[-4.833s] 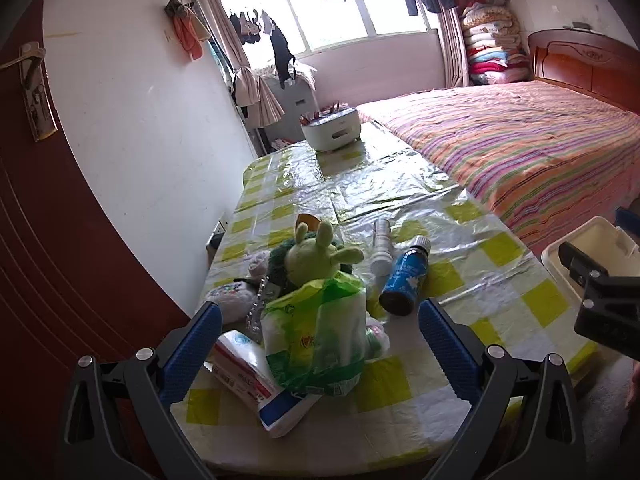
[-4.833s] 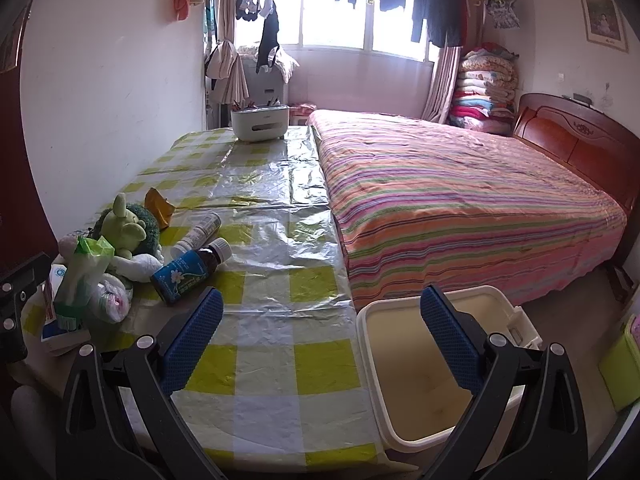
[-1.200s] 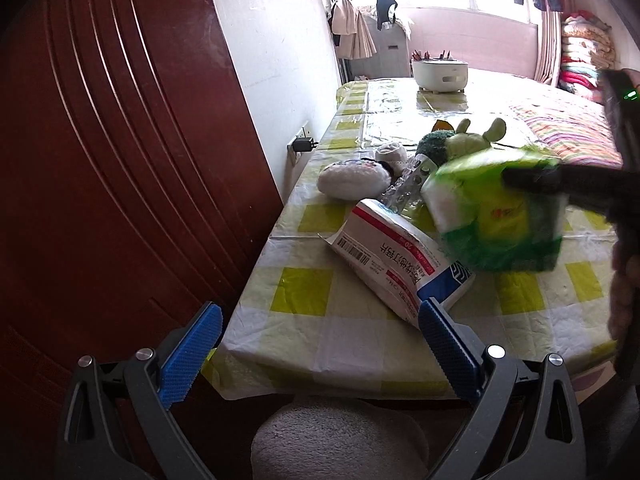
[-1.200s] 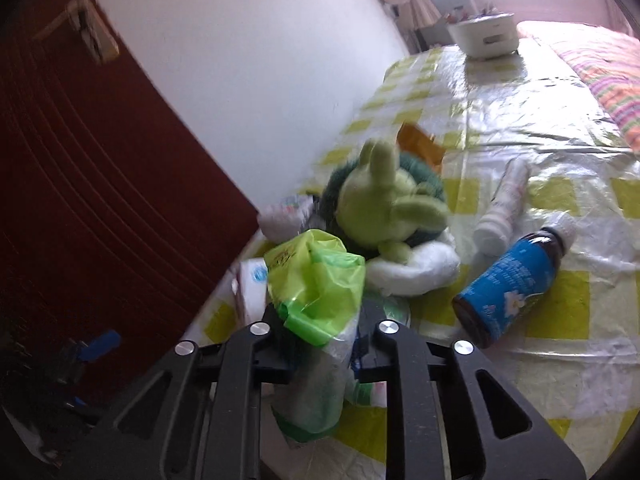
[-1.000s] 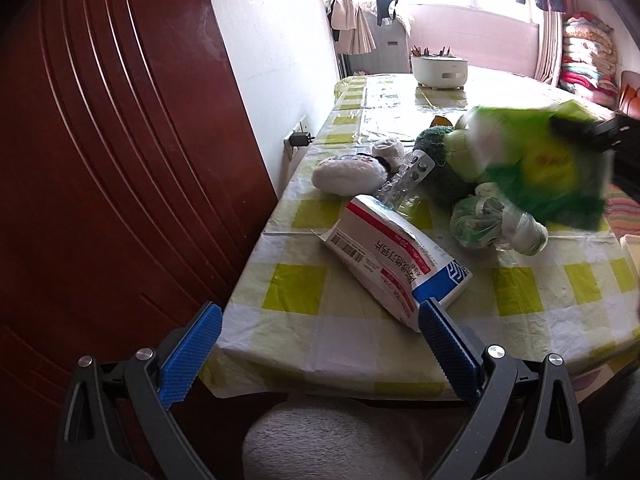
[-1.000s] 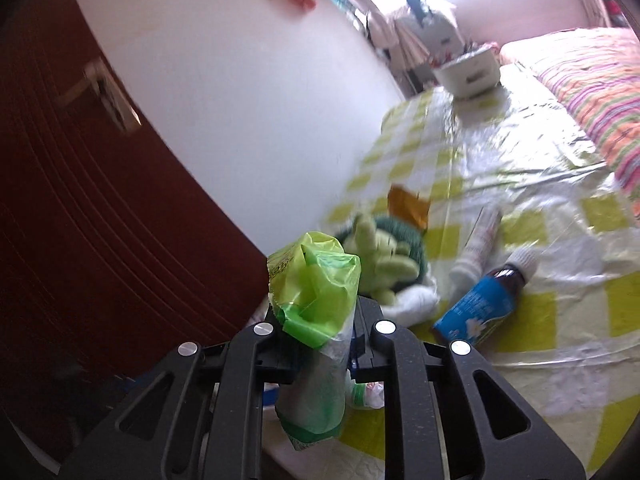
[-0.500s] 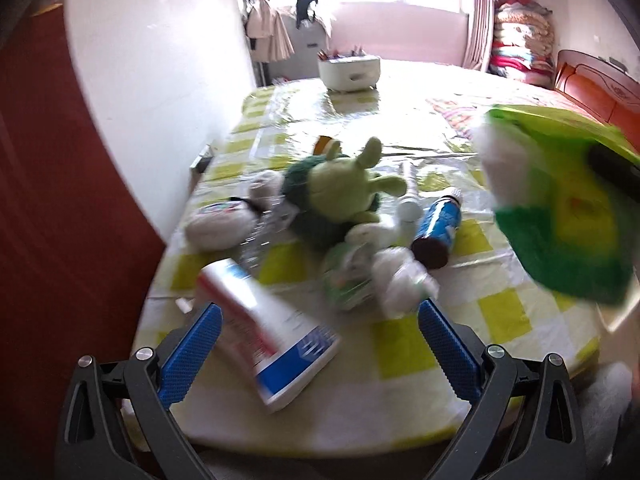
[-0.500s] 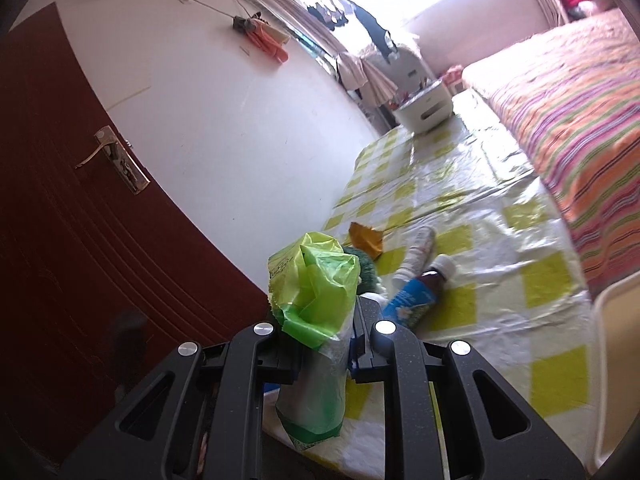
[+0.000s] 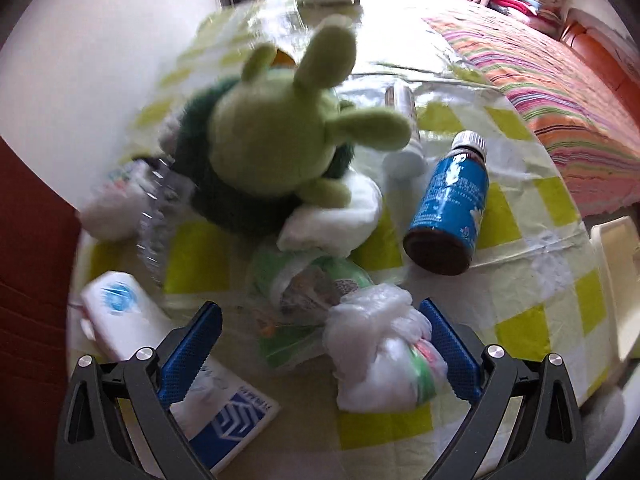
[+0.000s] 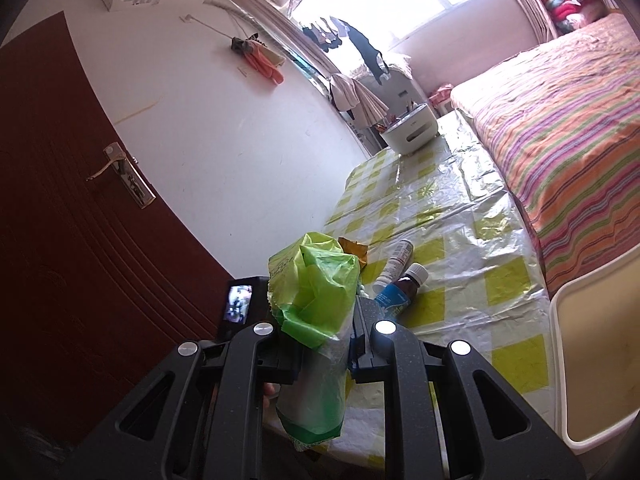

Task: Collect trash
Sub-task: 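Lift the green bag with the right tool while the left tool grasps the white plastic bag, then carry the green bag over the cream bin and open the right tool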

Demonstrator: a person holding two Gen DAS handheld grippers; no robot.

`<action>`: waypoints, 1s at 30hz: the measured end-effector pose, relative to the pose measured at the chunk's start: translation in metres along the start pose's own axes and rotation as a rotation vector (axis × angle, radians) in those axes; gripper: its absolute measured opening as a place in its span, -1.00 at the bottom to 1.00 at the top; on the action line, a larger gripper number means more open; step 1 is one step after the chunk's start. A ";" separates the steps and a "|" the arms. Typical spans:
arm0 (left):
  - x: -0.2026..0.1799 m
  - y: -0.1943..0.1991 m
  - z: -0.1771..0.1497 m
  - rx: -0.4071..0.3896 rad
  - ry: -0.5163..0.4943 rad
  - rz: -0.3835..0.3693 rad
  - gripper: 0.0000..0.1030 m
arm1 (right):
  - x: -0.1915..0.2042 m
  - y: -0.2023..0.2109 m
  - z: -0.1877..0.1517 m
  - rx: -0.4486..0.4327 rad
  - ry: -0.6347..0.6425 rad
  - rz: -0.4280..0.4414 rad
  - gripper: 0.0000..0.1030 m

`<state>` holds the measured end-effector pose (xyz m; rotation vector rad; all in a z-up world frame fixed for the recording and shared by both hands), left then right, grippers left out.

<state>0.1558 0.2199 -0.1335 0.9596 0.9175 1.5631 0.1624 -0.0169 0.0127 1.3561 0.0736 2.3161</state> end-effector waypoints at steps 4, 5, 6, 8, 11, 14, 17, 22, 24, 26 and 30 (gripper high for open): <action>0.001 0.006 -0.001 -0.023 -0.006 0.009 0.14 | -0.004 0.001 -0.001 -0.002 -0.015 -0.005 -0.69; 0.001 0.009 -0.003 -0.037 -0.009 0.009 -0.02 | -0.004 0.001 -0.001 -0.003 -0.016 -0.008 -0.69; 0.001 0.013 -0.005 -0.054 -0.008 0.003 -0.08 | -0.005 0.002 -0.002 -0.004 -0.016 -0.011 -0.69; 0.000 0.019 -0.010 -0.076 -0.013 -0.010 -0.15 | -0.007 0.002 -0.003 -0.006 -0.010 -0.020 -0.69; 0.003 0.024 -0.020 -0.101 -0.007 -0.012 -0.20 | -0.010 0.003 -0.006 -0.010 -0.007 -0.033 -0.69; 0.000 0.035 -0.028 -0.141 -0.003 -0.028 -0.22 | -0.012 0.007 -0.006 -0.021 -0.002 -0.046 -0.69; -0.005 0.051 -0.031 -0.181 -0.013 -0.015 -0.22 | -0.015 0.012 -0.007 -0.036 0.011 -0.065 -0.69; -0.021 0.076 -0.034 -0.237 -0.063 0.006 -0.22 | -0.025 0.022 -0.005 -0.061 0.014 -0.103 -0.69; -0.028 0.083 -0.033 -0.250 -0.071 -0.005 -0.22 | -0.031 0.027 -0.004 -0.076 0.012 -0.124 -0.69; -0.035 0.090 -0.033 -0.261 -0.087 -0.023 -0.22 | -0.037 0.034 -0.002 -0.094 0.007 -0.141 -0.69; -0.056 0.096 -0.029 -0.273 -0.132 -0.045 -0.22 | -0.049 0.049 0.004 -0.142 0.014 -0.197 -0.69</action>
Point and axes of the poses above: each gripper's, at about its wrist camera, not at the fingertips, and y roughly against the way its jaws point, x to its left, z to its top, the point moved 6 cm from there along -y, roughly the way its jaws point, and after that the axes turned 15 degrees about -y, right-handed, at the moved point
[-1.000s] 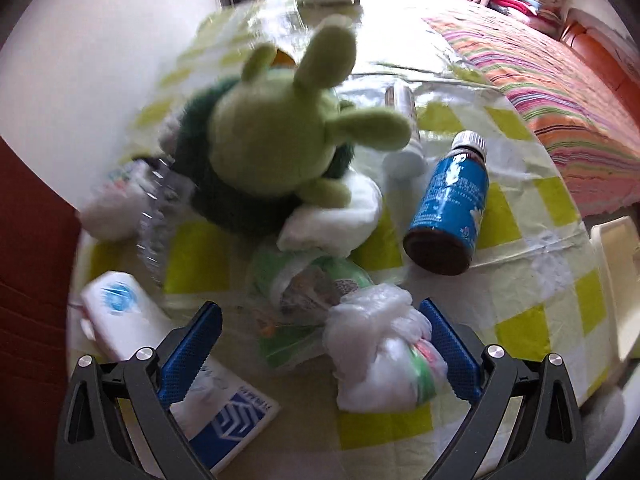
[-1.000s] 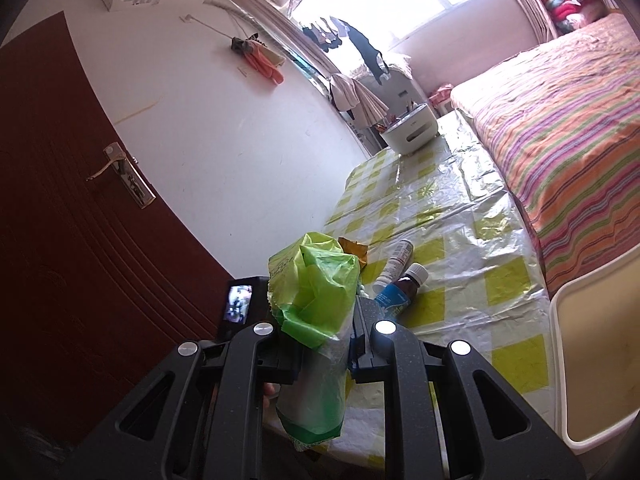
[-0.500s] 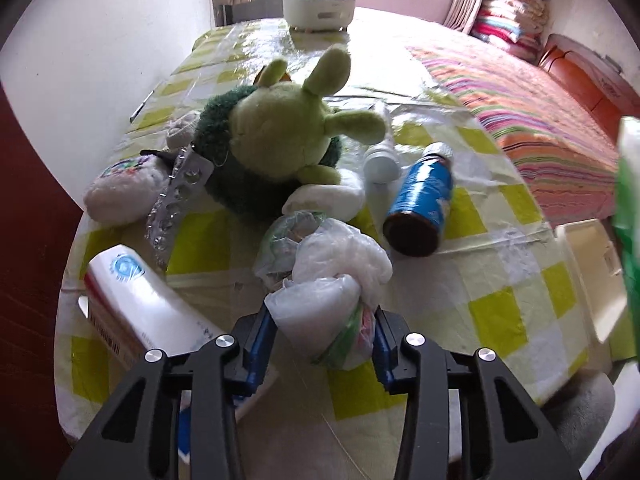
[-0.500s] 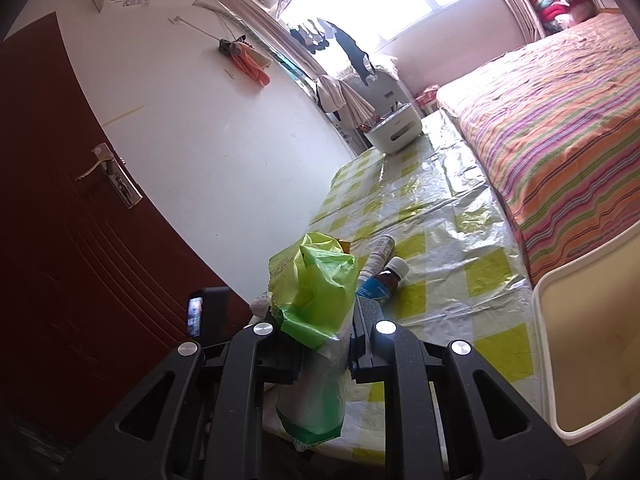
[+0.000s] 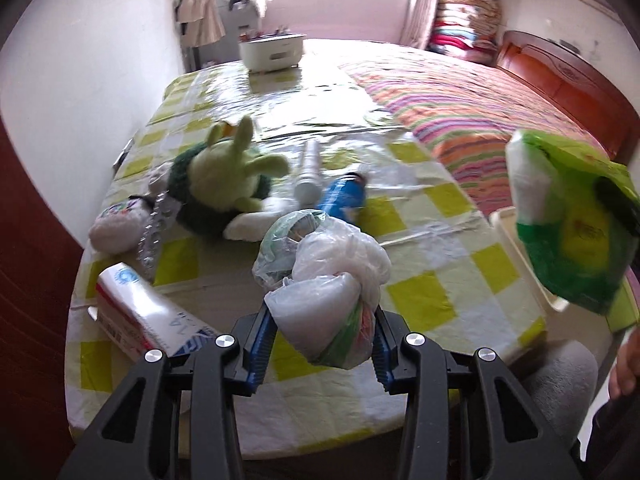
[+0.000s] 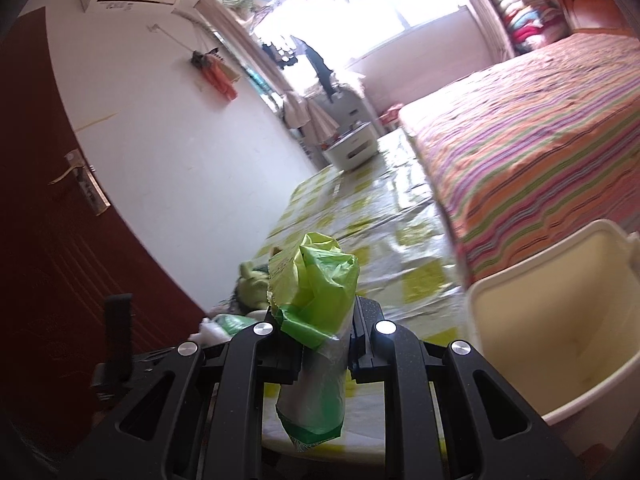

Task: Collect trash
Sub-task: 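Carry the green bag over the cream bin and open the right tool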

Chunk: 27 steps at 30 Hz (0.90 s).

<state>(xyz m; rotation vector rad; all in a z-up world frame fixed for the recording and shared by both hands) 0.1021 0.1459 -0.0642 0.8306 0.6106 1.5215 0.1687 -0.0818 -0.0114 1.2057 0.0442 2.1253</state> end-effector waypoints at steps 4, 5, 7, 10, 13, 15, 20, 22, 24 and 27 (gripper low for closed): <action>-0.021 0.002 0.008 -0.010 -0.040 -0.032 -0.22 | -0.022 0.014 0.011 -0.065 0.002 -0.094 -0.69; -0.026 0.003 0.010 -0.013 -0.048 -0.039 -0.22 | -0.028 0.018 0.014 -0.081 -0.001 -0.116 -0.69; -0.037 0.004 0.013 -0.017 -0.069 -0.054 -0.22 | -0.041 0.025 0.020 -0.120 0.006 -0.184 -0.69; -0.051 0.005 0.020 -0.025 -0.097 -0.072 -0.22 | -0.059 0.034 0.027 -0.165 0.018 -0.272 -0.66; -0.065 0.007 0.026 -0.033 -0.122 -0.088 -0.22 | -0.079 0.037 0.035 -0.191 0.014 -0.344 -0.66; -0.074 0.009 0.031 -0.038 -0.139 -0.099 -0.22 | -0.089 0.036 0.038 -0.201 0.012 -0.391 -0.66; -0.096 0.011 0.041 -0.047 -0.180 -0.130 -0.21 | -0.103 0.032 0.043 -0.224 0.031 -0.475 -0.64; -0.105 0.011 0.044 -0.048 -0.197 -0.143 -0.21 | -0.103 0.026 0.047 -0.231 0.041 -0.506 -0.62; -0.115 0.012 0.047 -0.053 -0.215 -0.156 -0.21 | -0.106 0.022 0.048 -0.231 0.045 -0.529 -0.60; -0.125 0.012 0.050 -0.056 -0.235 -0.169 -0.21 | -0.112 0.020 0.051 -0.241 0.021 -0.553 -0.27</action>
Point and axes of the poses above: each gripper's, at about its wrist camera, not at the fingertips, and y roughly against the way its jaws point, x to its left, z to its top, the point moved 6 cm from there along -y, roughly the way its jaws point, and after that the axes turned 15 degrees about -y, right-handed, at the moved point
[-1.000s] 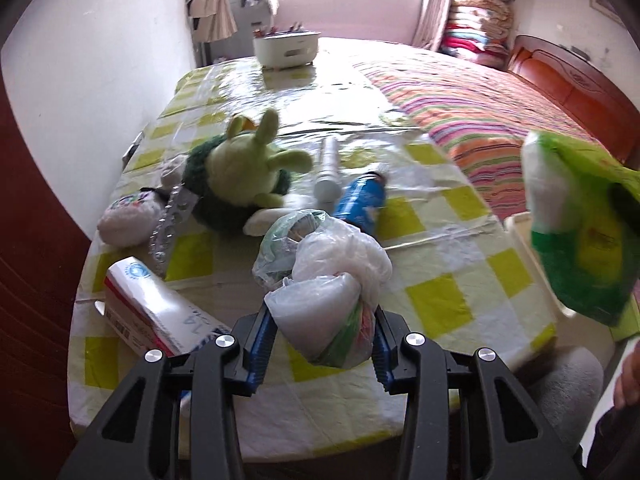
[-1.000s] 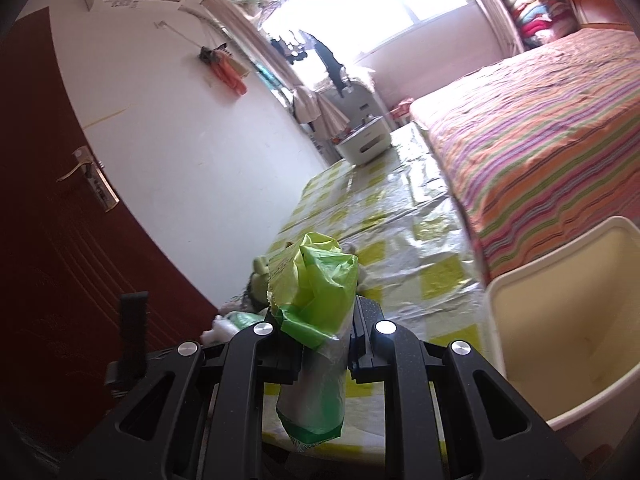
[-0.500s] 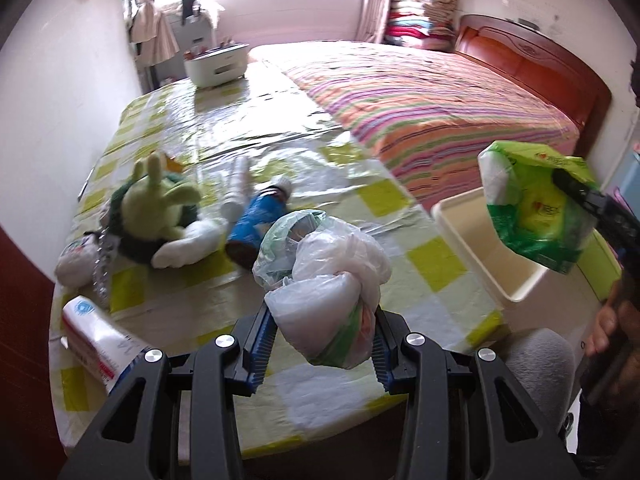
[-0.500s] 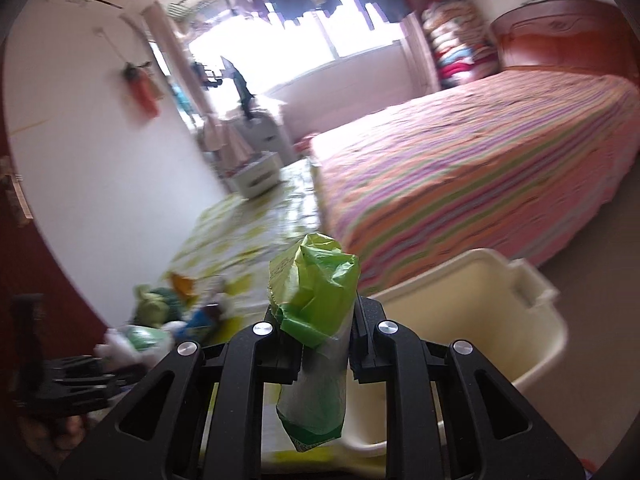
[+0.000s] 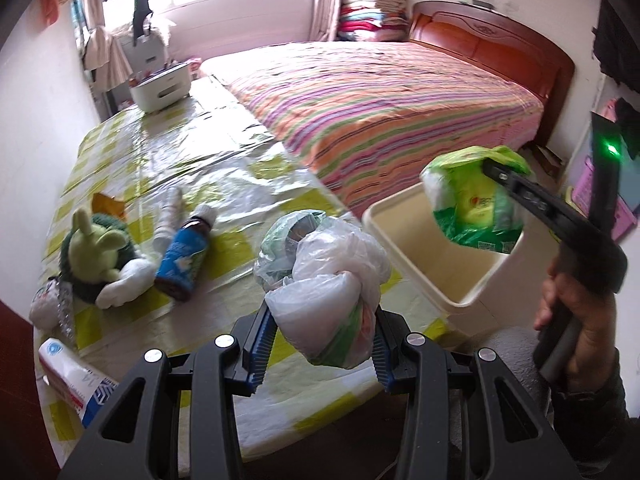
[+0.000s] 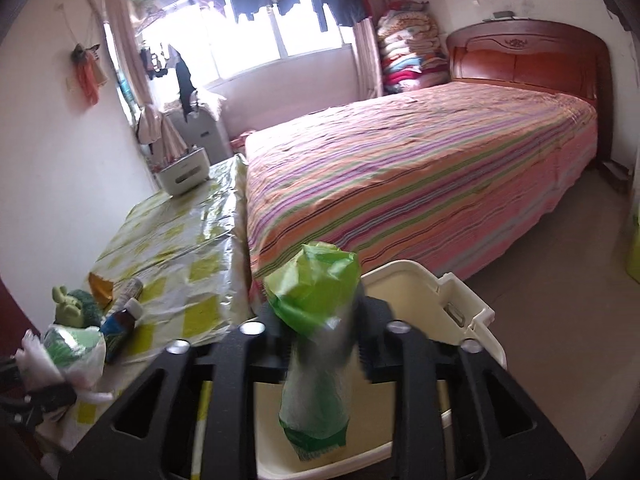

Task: Collect trash
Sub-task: 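Carry the green bag over the cream bin and open the right tool, then lower the white plastic bag into the cream bin and open the left tool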

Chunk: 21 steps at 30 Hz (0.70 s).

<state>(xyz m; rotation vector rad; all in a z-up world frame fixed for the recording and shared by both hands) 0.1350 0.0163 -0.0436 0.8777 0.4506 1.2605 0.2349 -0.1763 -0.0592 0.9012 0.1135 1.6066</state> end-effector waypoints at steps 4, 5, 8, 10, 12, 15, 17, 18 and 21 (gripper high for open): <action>-0.012 -0.002 0.007 -0.004 -0.022 -0.016 -0.21 | -0.001 -0.003 -0.001 -0.040 -0.024 -0.031 0.33; -0.015 -0.004 0.009 -0.004 -0.027 -0.020 -0.21 | -0.003 -0.003 -0.001 -0.056 -0.026 -0.048 0.39; -0.020 -0.010 0.014 -0.001 -0.031 -0.033 -0.21 | -0.010 -0.001 0.005 -0.122 -0.072 -0.067 0.44; -0.023 -0.015 0.017 0.003 -0.036 -0.044 -0.21 | -0.017 0.001 0.009 -0.161 -0.110 -0.090 0.49; -0.026 -0.021 0.022 0.004 -0.042 -0.050 -0.21 | -0.027 0.002 0.011 -0.178 -0.162 -0.095 0.50; -0.035 -0.031 0.030 0.000 -0.056 -0.077 -0.21 | -0.040 0.004 0.013 -0.194 -0.226 -0.095 0.51; -0.043 -0.040 0.037 -0.001 -0.070 -0.101 -0.21 | -0.047 0.004 0.013 -0.195 -0.256 -0.100 0.53; -0.047 -0.043 0.040 -0.001 -0.078 -0.111 -0.21 | -0.051 0.004 0.013 -0.197 -0.271 -0.099 0.53; -0.056 -0.056 0.047 0.013 -0.099 -0.131 -0.20 | -0.060 0.006 0.012 -0.202 -0.312 -0.096 0.55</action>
Point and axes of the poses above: each gripper's, at about its wrist camera, not at the fingertips, and y roughly against the way its jaws point, x to its left, z to its top, the point moved 6 cm from there along -y, roughly the way its jaws point, and after that the axes turned 15 degrees about -y, right-handed, at the moved point
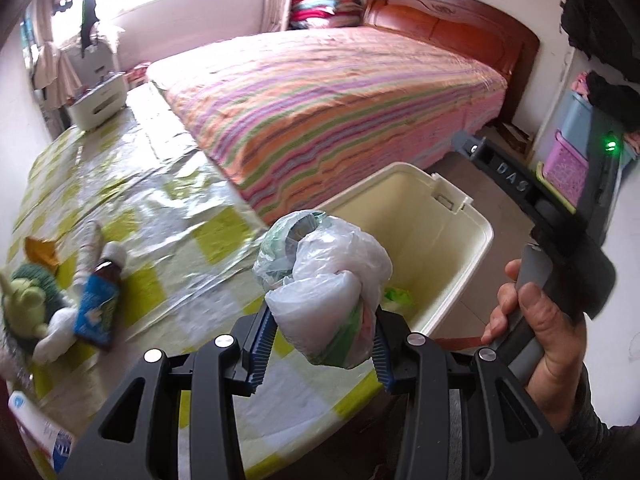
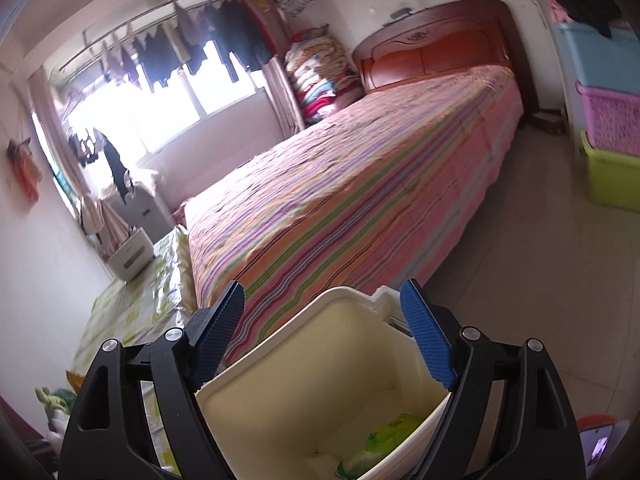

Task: Collect trash
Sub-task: 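Lower the white plastic bag into the cream bin and open the left tool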

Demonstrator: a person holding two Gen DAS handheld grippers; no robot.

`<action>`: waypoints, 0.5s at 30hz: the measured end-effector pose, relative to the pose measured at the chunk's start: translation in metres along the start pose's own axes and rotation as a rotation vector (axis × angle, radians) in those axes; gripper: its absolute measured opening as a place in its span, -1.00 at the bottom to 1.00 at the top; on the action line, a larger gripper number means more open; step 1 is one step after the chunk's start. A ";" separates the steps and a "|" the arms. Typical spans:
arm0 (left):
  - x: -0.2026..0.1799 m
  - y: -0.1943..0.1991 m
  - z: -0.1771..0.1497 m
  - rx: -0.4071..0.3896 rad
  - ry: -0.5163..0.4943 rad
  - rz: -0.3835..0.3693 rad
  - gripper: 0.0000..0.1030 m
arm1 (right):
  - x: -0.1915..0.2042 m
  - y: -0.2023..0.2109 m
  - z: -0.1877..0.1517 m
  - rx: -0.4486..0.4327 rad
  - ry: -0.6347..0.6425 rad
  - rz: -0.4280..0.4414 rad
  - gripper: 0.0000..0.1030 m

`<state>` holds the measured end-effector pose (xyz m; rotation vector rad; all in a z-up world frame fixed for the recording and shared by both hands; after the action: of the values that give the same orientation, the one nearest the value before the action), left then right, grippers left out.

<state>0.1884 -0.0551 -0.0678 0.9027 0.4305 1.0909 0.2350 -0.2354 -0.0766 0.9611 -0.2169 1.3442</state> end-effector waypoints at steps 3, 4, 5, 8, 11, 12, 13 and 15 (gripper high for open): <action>-0.006 -0.015 0.009 0.012 -0.013 -0.021 -0.18 | -0.010 0.004 0.002 -0.007 -0.047 0.007 0.55; -0.008 -0.021 0.011 0.018 -0.012 -0.027 -0.18 | -0.013 0.004 0.003 -0.008 -0.061 0.008 0.56; -0.008 -0.025 0.013 0.021 -0.011 -0.030 -0.18 | -0.016 0.005 0.004 -0.011 -0.075 0.010 0.56; -0.011 -0.035 0.020 0.029 -0.017 -0.033 -0.08 | -0.023 0.007 0.007 -0.021 -0.105 0.016 0.58; -0.016 -0.041 0.029 0.021 -0.031 -0.021 0.09 | -0.026 0.008 0.008 -0.025 -0.114 0.017 0.59; -0.017 -0.042 0.031 0.019 -0.035 -0.021 0.12 | -0.027 0.009 0.008 -0.027 -0.116 0.018 0.60; -0.019 -0.044 0.034 0.015 -0.035 -0.024 0.18 | -0.028 0.009 0.008 -0.028 -0.120 0.019 0.60; -0.020 -0.044 0.038 0.002 -0.031 -0.035 0.29 | -0.031 0.009 0.010 -0.027 -0.128 0.020 0.60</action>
<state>0.2313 -0.0960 -0.0833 0.9100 0.4205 1.0437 0.2229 -0.2653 -0.0858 1.0258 -0.3421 1.2963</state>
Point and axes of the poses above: each gripper's, at about its wrist camera, not at the fingertips, and y roughly against the way its jaws point, x to its left, z to its top, the point moved 6 cm from there along -y, roughly the way its jaws point, and after that the axes turned 15 degrees about -y, right-handed, at the moved point
